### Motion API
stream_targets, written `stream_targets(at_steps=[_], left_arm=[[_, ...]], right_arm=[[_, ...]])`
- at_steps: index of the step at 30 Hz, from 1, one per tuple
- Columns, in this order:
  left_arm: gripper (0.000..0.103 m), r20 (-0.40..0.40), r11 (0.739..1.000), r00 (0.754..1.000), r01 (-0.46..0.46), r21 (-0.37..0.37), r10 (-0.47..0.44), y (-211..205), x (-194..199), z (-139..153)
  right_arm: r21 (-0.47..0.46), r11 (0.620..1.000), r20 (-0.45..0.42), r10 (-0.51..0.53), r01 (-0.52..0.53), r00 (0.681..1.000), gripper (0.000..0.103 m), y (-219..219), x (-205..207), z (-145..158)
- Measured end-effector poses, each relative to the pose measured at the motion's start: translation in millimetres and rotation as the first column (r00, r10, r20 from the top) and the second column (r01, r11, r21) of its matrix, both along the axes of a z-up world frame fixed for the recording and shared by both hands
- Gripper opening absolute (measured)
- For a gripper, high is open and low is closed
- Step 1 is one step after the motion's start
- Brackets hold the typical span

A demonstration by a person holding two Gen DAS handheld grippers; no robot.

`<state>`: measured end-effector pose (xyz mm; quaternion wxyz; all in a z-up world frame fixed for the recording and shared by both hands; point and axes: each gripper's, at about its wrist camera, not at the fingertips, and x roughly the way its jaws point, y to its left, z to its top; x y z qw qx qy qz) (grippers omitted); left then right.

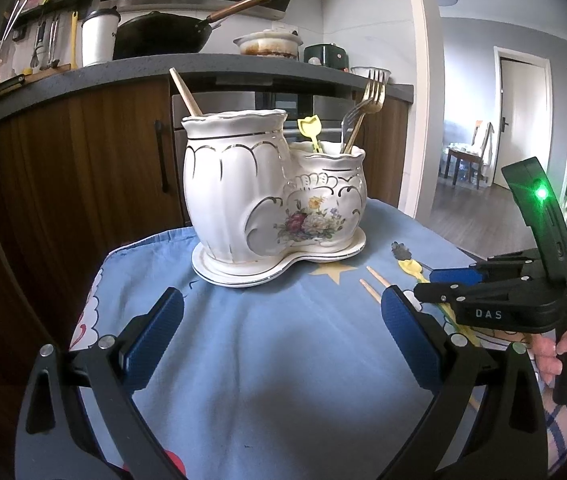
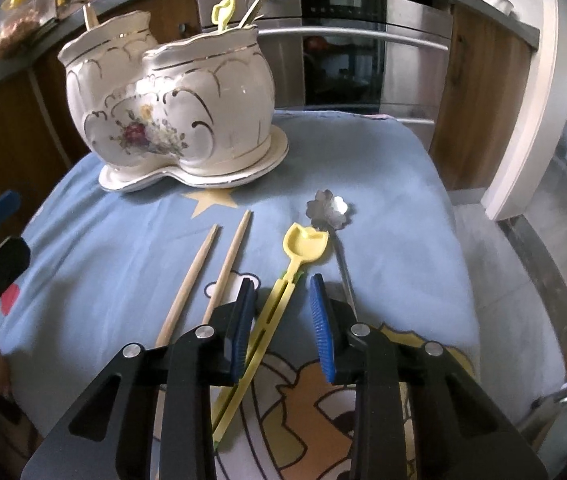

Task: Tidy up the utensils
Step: 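Grasp the yellow plastic spoon with the right tool while the left grasps a chopstick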

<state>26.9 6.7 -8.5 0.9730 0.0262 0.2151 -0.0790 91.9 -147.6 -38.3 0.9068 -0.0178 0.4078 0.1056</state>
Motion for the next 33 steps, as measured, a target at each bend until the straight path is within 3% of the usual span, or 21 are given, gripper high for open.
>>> stream_targets(at_steps=[6,11,17,22,25,29,33], left_arm=[[0.097,-0.058,0.999,0.998,0.033,-0.014,-0.034,-10.6,4.4,2.4],[0.097,-0.116,0.997,0.990,0.079,0.006,-0.078,-32.3,6.3,2.2],[0.097,-0.237,0.991,0.963,0.135,0.008,-0.129,-63.7,10.2,-11.5],[0.094,-0.289,0.991,0.952,0.120,0.056,-0.099,-79.3,12.9,-22.4],[0.079,-0.323,0.991,0.942,0.116,0.063,-0.089,-83.7,14.8,-26.9],[0.051,-0.372,0.987,0.923,0.137,0.081,-0.098,-92.0,20.0,-33.4],[0.041,-0.384,0.986,0.918,0.144,0.083,-0.102,-97.9,21.9,-33.2]], right_arm=[[0.045,0.999,0.004,0.008,-0.008,1.000,0.011,-10.1,-0.8,-0.8],[0.091,0.996,0.033,0.010,-0.013,0.999,0.011,-23.5,-4.4,4.9],[0.158,0.987,0.078,0.022,-0.035,0.997,0.011,-38.0,-12.0,16.4],[0.178,0.982,0.100,0.039,-0.056,0.994,0.011,-42.1,-16.9,21.3],[0.192,0.979,0.107,0.042,-0.062,0.993,0.011,-45.8,-20.5,23.1],[0.206,0.976,0.112,0.045,-0.068,0.993,0.011,-48.5,-21.4,23.9],[0.210,0.974,0.119,0.056,-0.081,0.991,0.011,-47.0,-23.7,25.1]])
